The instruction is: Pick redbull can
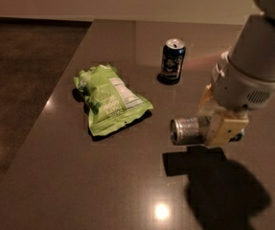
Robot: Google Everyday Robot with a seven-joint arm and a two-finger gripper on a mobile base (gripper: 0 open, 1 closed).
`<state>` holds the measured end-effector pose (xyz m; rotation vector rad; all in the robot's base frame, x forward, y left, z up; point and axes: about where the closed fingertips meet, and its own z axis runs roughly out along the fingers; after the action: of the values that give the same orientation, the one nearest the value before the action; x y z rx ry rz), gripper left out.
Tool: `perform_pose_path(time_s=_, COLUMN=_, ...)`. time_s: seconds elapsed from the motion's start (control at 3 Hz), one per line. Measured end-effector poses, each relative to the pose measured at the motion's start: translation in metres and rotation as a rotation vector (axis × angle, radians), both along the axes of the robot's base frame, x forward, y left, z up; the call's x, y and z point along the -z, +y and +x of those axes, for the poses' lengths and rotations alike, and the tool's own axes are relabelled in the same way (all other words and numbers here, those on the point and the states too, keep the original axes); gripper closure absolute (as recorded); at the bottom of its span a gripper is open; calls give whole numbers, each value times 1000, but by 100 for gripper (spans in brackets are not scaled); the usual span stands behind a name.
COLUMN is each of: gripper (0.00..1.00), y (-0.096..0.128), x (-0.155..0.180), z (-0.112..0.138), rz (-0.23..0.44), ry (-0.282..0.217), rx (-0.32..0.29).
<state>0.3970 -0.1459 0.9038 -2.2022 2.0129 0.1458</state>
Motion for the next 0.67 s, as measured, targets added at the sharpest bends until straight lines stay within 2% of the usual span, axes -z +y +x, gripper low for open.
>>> perform_pose_path(time_s=0.33, gripper=100, y=4, x=-35, z=5, rz=49, ry=-37, rx=-11)
perform_pose_path(time_s=0.67, gripper=100, y=10, x=-50, z=2, rz=95, ry=-48, rx=-1)
